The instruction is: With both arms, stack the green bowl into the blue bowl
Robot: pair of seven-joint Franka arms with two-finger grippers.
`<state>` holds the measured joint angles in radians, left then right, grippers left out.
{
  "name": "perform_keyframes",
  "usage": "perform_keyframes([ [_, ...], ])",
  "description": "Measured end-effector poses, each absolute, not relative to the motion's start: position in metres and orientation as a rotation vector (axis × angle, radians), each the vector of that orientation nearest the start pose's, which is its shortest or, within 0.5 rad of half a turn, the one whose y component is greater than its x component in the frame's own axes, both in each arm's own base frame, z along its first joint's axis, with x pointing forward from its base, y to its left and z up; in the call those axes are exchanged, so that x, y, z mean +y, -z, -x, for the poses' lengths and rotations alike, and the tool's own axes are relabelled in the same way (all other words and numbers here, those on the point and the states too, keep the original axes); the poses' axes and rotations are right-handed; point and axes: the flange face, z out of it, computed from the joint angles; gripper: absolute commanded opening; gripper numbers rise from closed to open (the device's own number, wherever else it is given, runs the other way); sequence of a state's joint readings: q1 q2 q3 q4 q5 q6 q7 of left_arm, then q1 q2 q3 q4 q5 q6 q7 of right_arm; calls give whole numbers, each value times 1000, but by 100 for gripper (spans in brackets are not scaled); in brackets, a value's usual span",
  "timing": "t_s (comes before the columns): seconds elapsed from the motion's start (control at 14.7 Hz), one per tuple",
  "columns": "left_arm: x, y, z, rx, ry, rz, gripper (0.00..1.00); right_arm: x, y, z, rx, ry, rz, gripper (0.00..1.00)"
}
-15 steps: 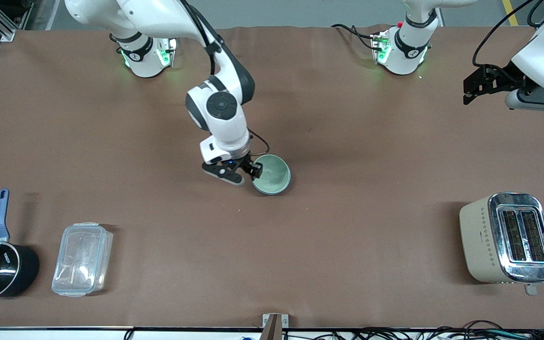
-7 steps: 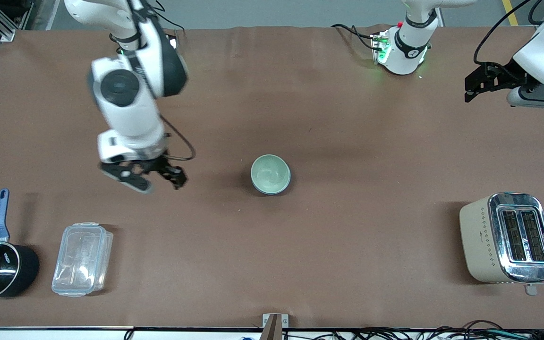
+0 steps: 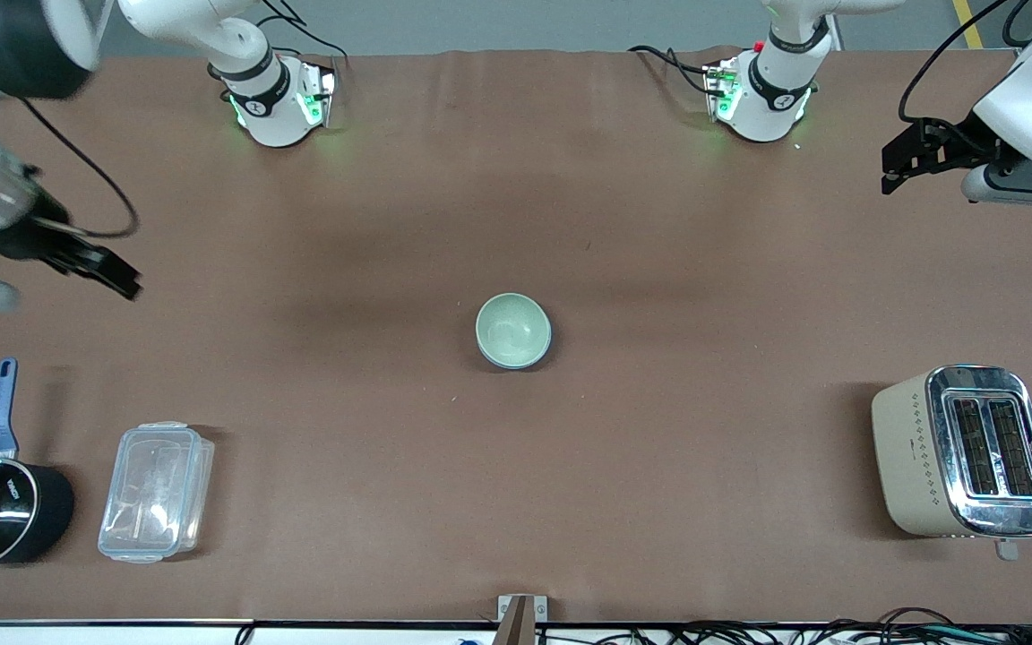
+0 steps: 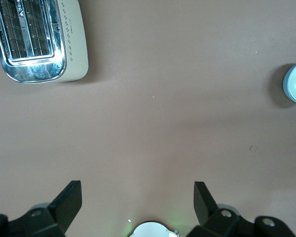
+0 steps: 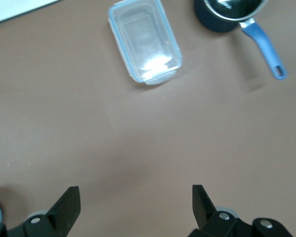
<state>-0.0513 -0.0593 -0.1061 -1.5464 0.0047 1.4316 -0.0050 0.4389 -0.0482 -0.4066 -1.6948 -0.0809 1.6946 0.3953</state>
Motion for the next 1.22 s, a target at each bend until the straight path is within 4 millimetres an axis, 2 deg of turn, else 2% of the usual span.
perform_keyframes([
  [0.34,-83,-656,-515,236,-81,3117,100,-78,-686,-518,421,123,3134,100],
  [0.48,-83,-655,-516,236,-83,3117,100,-91,-699,-514,405,133,3100,100],
  [0.82,-82,-655,-516,233,-84,3117,100,-69,-679,-535,327,79,3108,100],
  [1.22,-81,-655,-516,235,-84,3117,100,-60,-682,-537,299,87,3110,100],
])
